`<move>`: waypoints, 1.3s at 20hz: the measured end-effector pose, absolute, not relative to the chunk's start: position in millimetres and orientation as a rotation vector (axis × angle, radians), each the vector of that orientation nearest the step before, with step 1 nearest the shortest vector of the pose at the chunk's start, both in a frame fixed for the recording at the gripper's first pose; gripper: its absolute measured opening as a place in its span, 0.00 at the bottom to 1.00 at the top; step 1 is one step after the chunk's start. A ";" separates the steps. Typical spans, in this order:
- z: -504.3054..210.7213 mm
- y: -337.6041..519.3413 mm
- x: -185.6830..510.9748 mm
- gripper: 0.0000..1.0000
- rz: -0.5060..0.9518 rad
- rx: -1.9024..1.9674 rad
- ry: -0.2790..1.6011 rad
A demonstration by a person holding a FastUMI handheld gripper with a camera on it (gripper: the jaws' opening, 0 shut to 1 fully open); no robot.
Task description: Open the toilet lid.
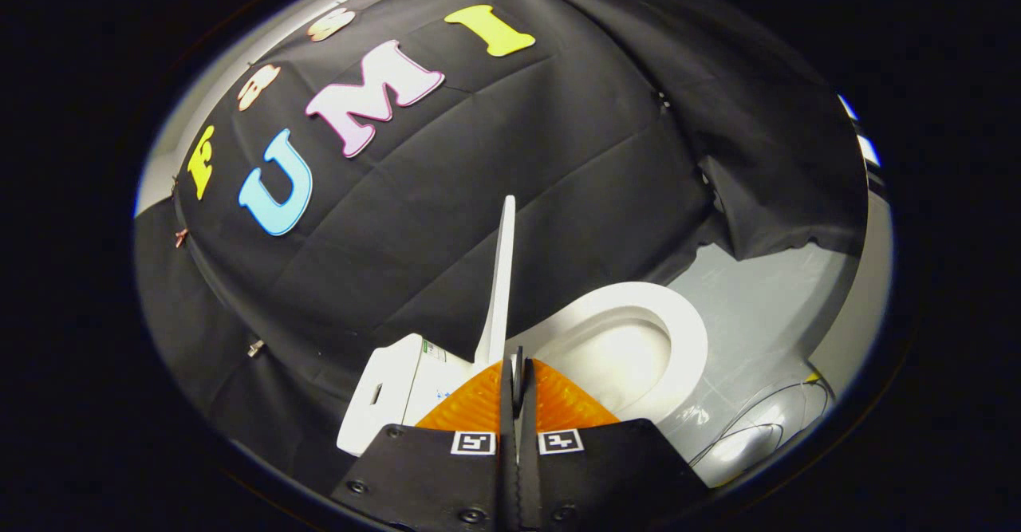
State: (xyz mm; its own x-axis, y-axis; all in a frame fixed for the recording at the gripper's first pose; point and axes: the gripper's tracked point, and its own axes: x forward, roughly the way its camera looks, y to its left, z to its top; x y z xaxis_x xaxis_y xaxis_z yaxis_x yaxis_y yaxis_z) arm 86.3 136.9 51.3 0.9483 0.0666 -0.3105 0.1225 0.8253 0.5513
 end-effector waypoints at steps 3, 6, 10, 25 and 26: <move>61.7 150.0 85.4 0.05 -0.039 0.567 0.315; 73.1 168.0 85.3 0.05 -0.041 0.514 0.308; 85.8 190.1 84.2 0.05 -0.057 0.442 0.296; 128.6 315.8 86.3 0.05 -0.065 0.187 0.235; 128.7 322.7 86.3 0.05 -0.073 0.175 0.233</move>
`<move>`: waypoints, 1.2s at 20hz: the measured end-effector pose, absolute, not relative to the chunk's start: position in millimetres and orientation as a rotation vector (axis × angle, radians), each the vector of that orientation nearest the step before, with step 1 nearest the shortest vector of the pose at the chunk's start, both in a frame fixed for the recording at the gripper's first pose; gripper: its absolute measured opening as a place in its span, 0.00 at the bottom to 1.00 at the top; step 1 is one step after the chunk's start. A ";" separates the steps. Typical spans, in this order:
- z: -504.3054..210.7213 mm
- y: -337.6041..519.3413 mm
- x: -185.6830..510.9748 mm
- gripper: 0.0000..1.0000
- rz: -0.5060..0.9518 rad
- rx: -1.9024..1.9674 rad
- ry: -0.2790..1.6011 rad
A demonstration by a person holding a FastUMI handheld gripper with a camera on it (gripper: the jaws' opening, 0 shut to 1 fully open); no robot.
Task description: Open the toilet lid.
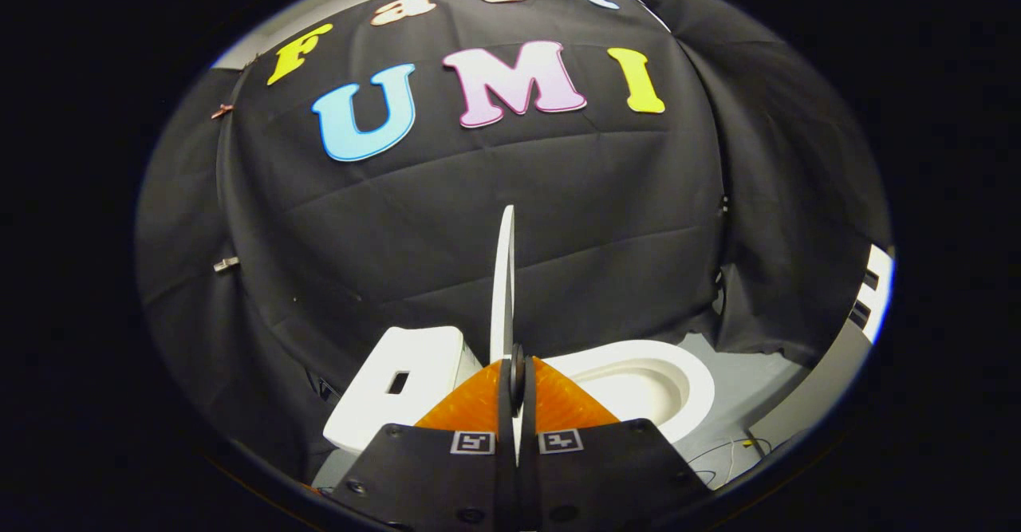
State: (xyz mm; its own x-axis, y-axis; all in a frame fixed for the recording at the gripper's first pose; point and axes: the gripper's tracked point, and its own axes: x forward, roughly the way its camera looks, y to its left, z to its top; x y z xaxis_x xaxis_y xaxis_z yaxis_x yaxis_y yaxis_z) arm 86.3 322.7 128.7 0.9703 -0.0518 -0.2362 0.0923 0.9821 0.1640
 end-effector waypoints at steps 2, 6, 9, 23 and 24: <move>129.7 336.0 86.8 0.05 -0.093 0.150 0.232; 131.9 378.2 89.0 0.05 -0.067 0.084 0.220; 130.5 396.2 88.3 0.05 -0.079 0.055 0.205; 115.9 459.9 86.4 0.08 -0.087 -0.046 0.178; 115.9 462.6 86.1 0.09 -0.085 -0.054 0.174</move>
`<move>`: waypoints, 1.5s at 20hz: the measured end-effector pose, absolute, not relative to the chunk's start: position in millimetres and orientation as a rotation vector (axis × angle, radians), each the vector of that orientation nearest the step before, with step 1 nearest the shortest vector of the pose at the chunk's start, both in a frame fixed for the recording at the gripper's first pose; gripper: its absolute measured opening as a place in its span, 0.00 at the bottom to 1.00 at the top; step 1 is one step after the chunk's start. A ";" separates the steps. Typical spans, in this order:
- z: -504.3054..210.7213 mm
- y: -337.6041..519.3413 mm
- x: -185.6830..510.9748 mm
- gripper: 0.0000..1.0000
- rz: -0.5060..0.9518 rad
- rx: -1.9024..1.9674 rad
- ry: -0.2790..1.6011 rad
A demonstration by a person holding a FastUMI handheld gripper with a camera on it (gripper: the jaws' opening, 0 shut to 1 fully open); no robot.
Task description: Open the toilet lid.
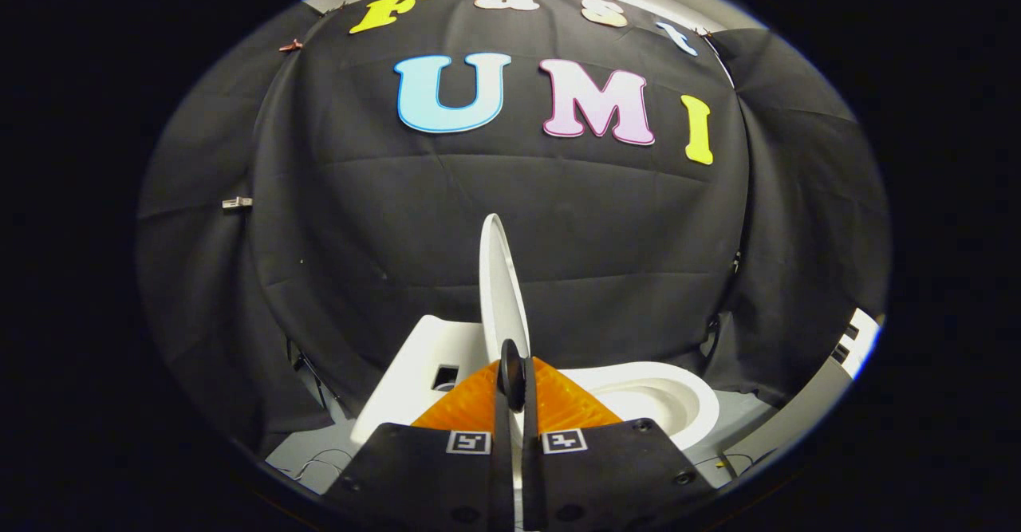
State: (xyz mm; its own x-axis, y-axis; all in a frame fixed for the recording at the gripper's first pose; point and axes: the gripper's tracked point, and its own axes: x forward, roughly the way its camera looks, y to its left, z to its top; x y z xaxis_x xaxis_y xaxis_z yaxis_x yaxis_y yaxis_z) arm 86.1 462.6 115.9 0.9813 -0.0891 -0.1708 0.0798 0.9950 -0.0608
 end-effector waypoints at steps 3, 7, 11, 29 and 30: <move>113.7 469.8 85.3 0.10 -0.072 -0.058 0.175; 110.4 476.6 86.1 0.11 -0.062 -0.055 0.192; 111.4 478.4 85.4 0.15 -0.058 -0.071 0.186; 112.1 485.9 80.2 0.99 0.036 -0.083 0.200; 117.3 487.5 76.7 0.99 0.052 -0.069 0.196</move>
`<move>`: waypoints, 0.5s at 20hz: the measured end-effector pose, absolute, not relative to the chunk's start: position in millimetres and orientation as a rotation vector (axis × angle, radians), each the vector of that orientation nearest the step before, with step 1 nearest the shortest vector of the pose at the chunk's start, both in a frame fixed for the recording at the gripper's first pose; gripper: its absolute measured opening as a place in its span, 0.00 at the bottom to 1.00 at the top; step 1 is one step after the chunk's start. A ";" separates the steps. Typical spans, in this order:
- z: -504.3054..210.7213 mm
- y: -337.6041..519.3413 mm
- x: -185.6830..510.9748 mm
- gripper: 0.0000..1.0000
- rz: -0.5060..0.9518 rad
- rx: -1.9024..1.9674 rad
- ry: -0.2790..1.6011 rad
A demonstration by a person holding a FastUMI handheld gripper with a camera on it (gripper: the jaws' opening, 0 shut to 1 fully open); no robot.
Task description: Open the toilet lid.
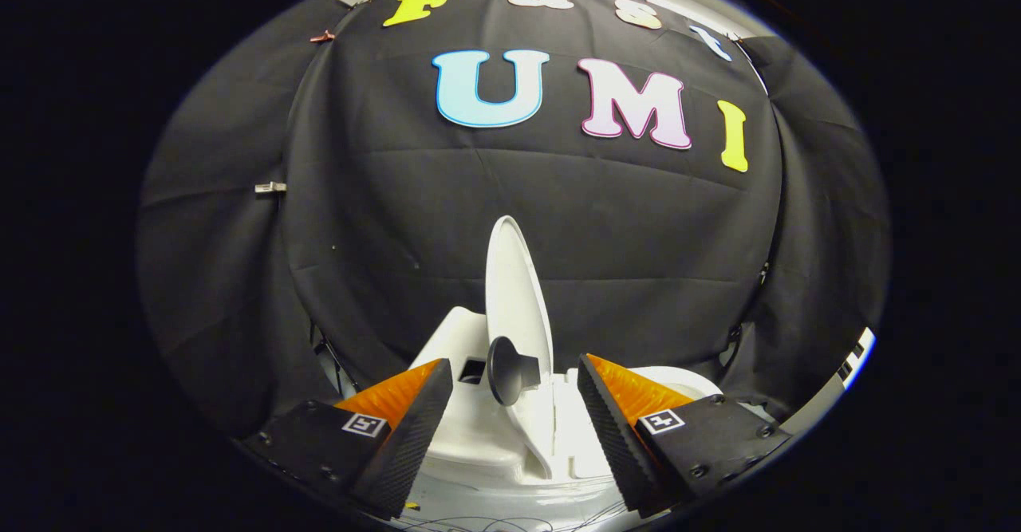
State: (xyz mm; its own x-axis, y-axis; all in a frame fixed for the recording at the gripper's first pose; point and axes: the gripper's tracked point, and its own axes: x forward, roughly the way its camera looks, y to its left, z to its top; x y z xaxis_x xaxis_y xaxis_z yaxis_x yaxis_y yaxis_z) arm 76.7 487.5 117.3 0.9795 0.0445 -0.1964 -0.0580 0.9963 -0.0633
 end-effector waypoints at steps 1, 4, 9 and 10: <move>124.7 489.4 73.5 0.99 0.069 -0.056 0.188; 146.2 486.9 56.6 0.99 0.123 -0.027 0.167; 186.3 447.2 29.0 0.99 0.196 0.011 0.117; 194.1 429.5 23.5 0.99 0.201 0.015 0.102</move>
